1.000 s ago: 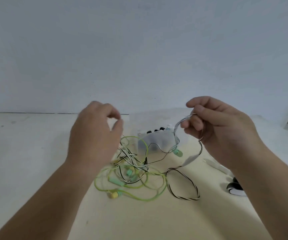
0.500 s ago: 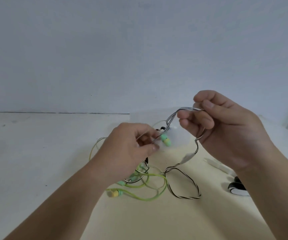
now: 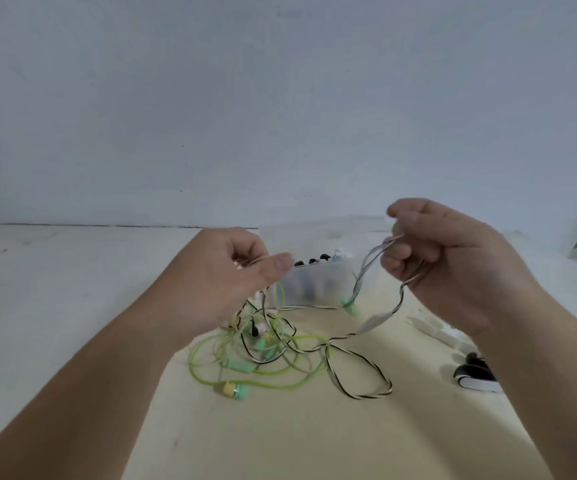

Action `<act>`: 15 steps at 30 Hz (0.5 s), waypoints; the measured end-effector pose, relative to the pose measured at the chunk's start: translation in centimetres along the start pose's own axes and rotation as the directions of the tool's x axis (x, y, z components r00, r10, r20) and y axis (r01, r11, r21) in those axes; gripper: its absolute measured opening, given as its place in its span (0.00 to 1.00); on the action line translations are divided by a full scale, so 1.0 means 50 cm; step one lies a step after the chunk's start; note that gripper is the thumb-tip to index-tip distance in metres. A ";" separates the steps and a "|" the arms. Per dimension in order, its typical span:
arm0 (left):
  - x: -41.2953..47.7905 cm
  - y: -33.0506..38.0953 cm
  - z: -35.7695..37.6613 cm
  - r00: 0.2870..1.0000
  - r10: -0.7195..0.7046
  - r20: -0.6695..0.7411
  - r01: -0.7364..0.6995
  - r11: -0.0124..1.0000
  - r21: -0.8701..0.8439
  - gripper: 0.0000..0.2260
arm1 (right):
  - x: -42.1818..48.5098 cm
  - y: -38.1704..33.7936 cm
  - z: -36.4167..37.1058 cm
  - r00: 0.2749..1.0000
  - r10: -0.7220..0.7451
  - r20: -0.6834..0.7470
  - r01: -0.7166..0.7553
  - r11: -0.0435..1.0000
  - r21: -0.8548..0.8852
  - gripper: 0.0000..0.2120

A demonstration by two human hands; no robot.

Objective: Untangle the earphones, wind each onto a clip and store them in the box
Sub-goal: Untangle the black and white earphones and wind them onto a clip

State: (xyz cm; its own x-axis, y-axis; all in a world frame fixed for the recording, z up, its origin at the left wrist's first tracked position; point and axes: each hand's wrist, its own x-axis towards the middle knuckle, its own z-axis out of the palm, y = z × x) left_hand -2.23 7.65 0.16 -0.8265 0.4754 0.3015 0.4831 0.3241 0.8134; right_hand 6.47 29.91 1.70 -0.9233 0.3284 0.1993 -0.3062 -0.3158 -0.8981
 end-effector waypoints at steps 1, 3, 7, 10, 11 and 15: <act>0.000 0.000 0.006 1.000 0.014 -0.004 -0.014 1.000 -0.016 0.19 | -0.002 0.006 0.003 0.999 0.021 0.034 -0.019 0.998 -0.067 0.04; 0.002 -0.002 0.019 0.996 0.063 -0.067 -0.061 0.998 0.034 0.15 | -0.004 0.019 0.004 0.996 0.067 0.059 -0.049 0.964 -0.262 0.07; 0.002 -0.006 0.021 0.941 0.227 -0.252 -0.115 0.912 0.394 0.12 | -0.005 0.035 -0.004 0.981 0.191 0.033 -0.093 0.613 -0.784 0.12; 0.003 0.003 0.016 0.921 0.201 -0.333 -0.166 0.977 0.131 0.12 | -0.007 0.044 -0.007 0.965 0.261 0.028 -0.066 0.345 -0.936 0.12; 0.005 0.007 0.015 0.926 0.144 -0.348 -0.167 0.985 -0.037 0.13 | -0.008 0.044 -0.005 0.958 0.282 0.041 -0.058 0.333 -0.941 0.10; 0.007 0.024 0.005 0.946 -0.124 -0.299 -0.094 0.778 -0.621 0.15 | -0.016 0.033 0.004 0.948 0.309 0.076 -0.040 0.352 -0.935 0.08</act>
State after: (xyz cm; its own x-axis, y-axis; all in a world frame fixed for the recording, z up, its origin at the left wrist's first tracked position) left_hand -1.88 8.41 1.12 -0.9282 0.1655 0.3331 0.2742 -0.3007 0.9134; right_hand 6.67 28.95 0.11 -0.9875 0.1463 -0.0588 0.1460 0.7080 -0.6910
